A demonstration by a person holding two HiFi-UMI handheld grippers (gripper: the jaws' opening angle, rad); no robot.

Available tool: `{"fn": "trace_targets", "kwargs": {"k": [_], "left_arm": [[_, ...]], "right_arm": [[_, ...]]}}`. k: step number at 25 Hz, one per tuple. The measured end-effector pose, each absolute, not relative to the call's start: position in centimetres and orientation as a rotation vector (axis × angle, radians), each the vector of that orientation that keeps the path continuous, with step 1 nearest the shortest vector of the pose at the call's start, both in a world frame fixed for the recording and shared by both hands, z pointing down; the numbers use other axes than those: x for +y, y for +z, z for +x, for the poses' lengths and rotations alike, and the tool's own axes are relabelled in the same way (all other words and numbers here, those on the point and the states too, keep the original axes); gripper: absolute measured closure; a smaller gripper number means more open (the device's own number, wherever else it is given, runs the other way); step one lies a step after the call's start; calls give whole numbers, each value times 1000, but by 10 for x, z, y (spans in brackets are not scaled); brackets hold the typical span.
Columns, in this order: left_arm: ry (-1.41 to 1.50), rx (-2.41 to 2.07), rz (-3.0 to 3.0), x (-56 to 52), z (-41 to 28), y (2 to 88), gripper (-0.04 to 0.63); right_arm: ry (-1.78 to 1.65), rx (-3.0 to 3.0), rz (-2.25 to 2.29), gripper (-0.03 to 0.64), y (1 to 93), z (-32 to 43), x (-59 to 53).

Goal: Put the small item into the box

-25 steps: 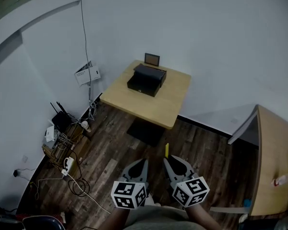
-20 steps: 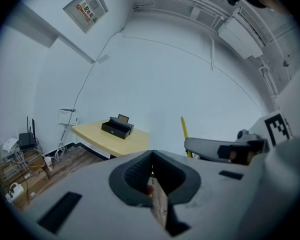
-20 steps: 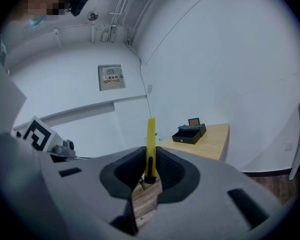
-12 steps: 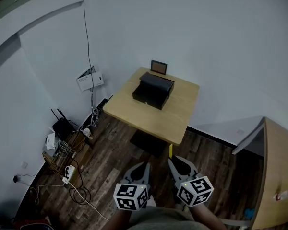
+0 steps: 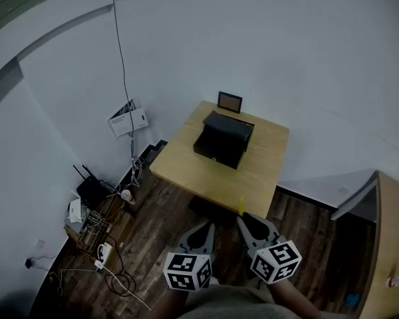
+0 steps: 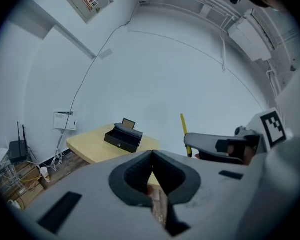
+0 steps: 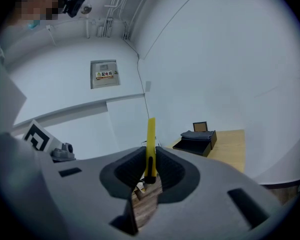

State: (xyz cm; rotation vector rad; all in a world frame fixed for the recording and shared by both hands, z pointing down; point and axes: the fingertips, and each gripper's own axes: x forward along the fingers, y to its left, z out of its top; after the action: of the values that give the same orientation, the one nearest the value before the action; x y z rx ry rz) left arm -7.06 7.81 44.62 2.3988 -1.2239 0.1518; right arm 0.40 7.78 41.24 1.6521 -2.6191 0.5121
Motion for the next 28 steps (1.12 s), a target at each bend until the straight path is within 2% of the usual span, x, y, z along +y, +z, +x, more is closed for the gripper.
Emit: {"fn": "trace_targets", "kwargs": {"k": [10,28], "left_arm": [[185,-1137,2431,11,-74,457,592],[185,-1233,2363,-72,-49,468,592]], "right_arm": [[524,-2588,1706,565,423,-10,9],[553,-2625,1631,565,425,28,-79]]}}
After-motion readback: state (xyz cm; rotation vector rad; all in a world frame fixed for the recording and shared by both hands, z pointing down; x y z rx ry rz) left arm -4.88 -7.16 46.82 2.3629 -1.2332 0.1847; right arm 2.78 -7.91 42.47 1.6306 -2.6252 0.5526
